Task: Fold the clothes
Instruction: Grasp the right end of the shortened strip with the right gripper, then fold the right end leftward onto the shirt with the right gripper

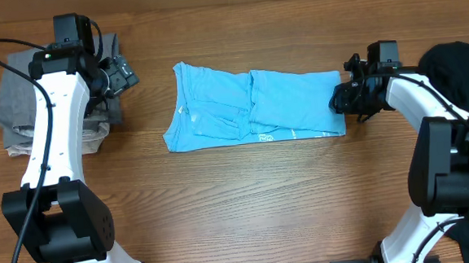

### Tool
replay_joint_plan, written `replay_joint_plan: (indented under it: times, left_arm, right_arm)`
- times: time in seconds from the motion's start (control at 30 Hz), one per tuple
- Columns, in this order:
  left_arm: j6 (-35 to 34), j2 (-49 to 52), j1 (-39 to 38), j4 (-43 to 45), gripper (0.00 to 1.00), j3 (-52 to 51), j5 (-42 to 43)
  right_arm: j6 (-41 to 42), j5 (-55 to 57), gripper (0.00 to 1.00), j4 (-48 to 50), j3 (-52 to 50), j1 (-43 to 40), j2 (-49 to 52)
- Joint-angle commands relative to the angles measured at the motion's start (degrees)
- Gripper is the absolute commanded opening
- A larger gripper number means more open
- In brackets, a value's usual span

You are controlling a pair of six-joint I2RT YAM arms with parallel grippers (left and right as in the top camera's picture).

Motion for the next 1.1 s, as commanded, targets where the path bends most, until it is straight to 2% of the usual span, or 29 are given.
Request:
replay_joint_plan:
  times: [0.0, 0.07, 0.17, 0.3, 0.47, 0.63, 0.83, 1.07]
  left_arm:
    - [-0.61, -1.44, -0.37, 0.07, 1.00, 1.33, -0.15]
    - [-0.61, -1.44, -0.37, 0.07, 1.00, 1.33, -0.15]
    - [-0.61, -1.44, -0.37, 0.07, 1.00, 1.33, -0.15]
    - [-0.61, -1.44, -0.37, 0.07, 1.00, 1.33, -0.15]
    - [-0.61, -1.44, -0.37, 0.07, 1.00, 1.33, -0.15]
    - [-0.61, -1.44, -0.37, 0.07, 1.00, 1.33, -0.15]
    - [-0.61, -1.44, -0.37, 0.07, 1.00, 1.33, -0.15]
    - [-0.61, -1.44, -0.37, 0.07, 1.00, 1.33, -0.15]
  right_arm:
    - [1.20, 0.37, 0.47, 0.92, -0.17, -0.20, 1.36]
    - [1.20, 0.39, 0.43, 1.53, -0.17, -0.20, 2.38]
    - [1.18, 0.59, 0.19, 1.84, -0.17, -0.20, 2.82]
    - [2.84, 0.87, 0.04, 1.88, 0.70, -0.74, 2.60]
    - [4.22, 9.31, 0.04, -2.43, 3.85, -3.34, 1.62]
    - [5.53, 9.49, 0.04, -8.17, 8.39, -9.46, -1.51]
    - [5.51, 3.10, 0.04, -14.78, 14.86, -14.75, -5.57]
    - [5.09, -2.34, 0.04, -21.59, 21.59, -12.24, -8.15]
